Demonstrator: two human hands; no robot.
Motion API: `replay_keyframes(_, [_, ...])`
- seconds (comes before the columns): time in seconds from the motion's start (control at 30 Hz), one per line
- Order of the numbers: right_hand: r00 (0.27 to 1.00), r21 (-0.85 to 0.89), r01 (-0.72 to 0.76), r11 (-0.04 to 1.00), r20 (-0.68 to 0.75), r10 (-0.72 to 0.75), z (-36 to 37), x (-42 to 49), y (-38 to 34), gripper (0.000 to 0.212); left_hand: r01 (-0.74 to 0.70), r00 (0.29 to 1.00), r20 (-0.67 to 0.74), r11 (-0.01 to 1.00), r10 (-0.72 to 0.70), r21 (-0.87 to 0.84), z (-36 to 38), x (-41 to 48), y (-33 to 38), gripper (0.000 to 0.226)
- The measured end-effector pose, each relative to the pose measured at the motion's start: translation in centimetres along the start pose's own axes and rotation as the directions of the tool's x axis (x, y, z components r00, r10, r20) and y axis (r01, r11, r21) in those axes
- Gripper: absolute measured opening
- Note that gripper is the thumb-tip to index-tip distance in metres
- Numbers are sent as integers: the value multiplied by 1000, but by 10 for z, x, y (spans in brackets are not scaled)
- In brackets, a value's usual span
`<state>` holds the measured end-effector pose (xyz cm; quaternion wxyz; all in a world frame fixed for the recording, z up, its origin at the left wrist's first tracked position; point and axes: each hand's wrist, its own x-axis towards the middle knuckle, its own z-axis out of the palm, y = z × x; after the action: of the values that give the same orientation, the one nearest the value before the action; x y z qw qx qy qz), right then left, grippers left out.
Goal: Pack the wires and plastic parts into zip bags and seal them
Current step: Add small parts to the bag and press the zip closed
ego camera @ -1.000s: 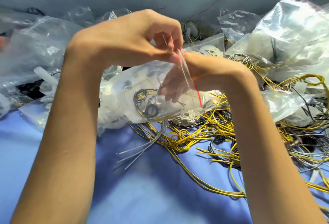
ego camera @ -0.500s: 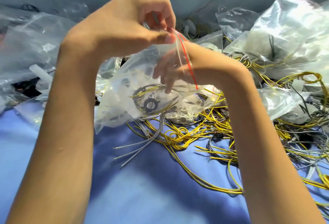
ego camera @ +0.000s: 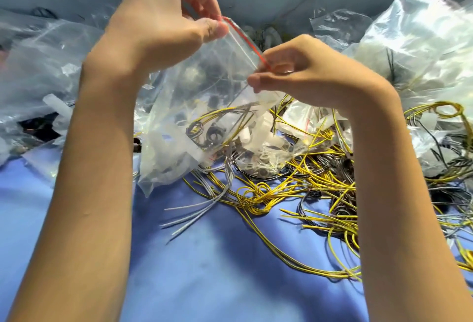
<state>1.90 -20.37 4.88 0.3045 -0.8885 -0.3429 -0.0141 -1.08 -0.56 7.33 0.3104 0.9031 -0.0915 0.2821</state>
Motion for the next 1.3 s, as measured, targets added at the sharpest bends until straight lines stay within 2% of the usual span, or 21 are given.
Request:
replay_keyframes(0.1, [996, -83, -60, 995, -66, 55, -5, -1, 10, 17, -20, 996, 88, 1000, 22, -21, -3, -2, 5, 15])
replay_keyframes(0.2, [985, -126, -107, 986, -149, 87, -8, -1, 18, 11, -7, 980, 201, 1000, 11, -24, -1, -2, 7, 21])
replay_keyframes(0.3, [979, -166, -153, 974, -157, 128, -13, -3, 25, 8, 2, 957, 289, 1000, -10, 27, 6, 2, 0, 24])
replay_keyframes(0.37, [974, -170, -195, 966, -149, 170, -15, -3, 29, 10, 68, 933, 345, 993, -98, 97, 12, 5, -8, 36])
replay_keyframes(0.47, [969, -167, -227, 959, -136, 206, -13, -3, 33, 14, 188, 848, 455, 957, -271, 220, 16, 6, -18, 57])
replay_keyframes(0.57, [965, -85, -248, 965, -108, 238, -11, -2, 31, 21, 173, 786, 507, 913, -354, 369, 19, 4, -21, 50])
replay_keyframes(0.67, [956, -5, -284, 959, -74, 282, -10, -1, 33, 27, 134, 819, 488, 928, -302, 348, 21, 4, -22, 29])
replay_keyframes(0.77, [953, -3, -298, 954, -64, 298, -10, 1, 37, 29, 162, 886, 395, 961, -242, 225, 18, 6, -18, 32])
replay_keyframes(0.9, [949, 12, -306, 952, -78, 306, -12, 1, 38, 27, 191, 962, 186, 979, -200, 68, 12, 5, -12, 40])
replay_keyframes(0.97, [953, 3, -294, 956, -76, 294, -11, 1, 37, 26, 187, 972, 134, 981, -193, 54, 8, 4, -10, 39])
replay_keyframes(1.17, [968, -9, -245, 969, 54, 245, -8, -2, 33, 26, 180, 972, 139, 981, -190, 79, 6, 4, -11, 32])
replay_keyframes(1.3, [980, 39, -189, 981, 68, 186, -6, -2, 26, 26, 153, 986, 55, 985, -158, 80, 3, 3, -12, 26])
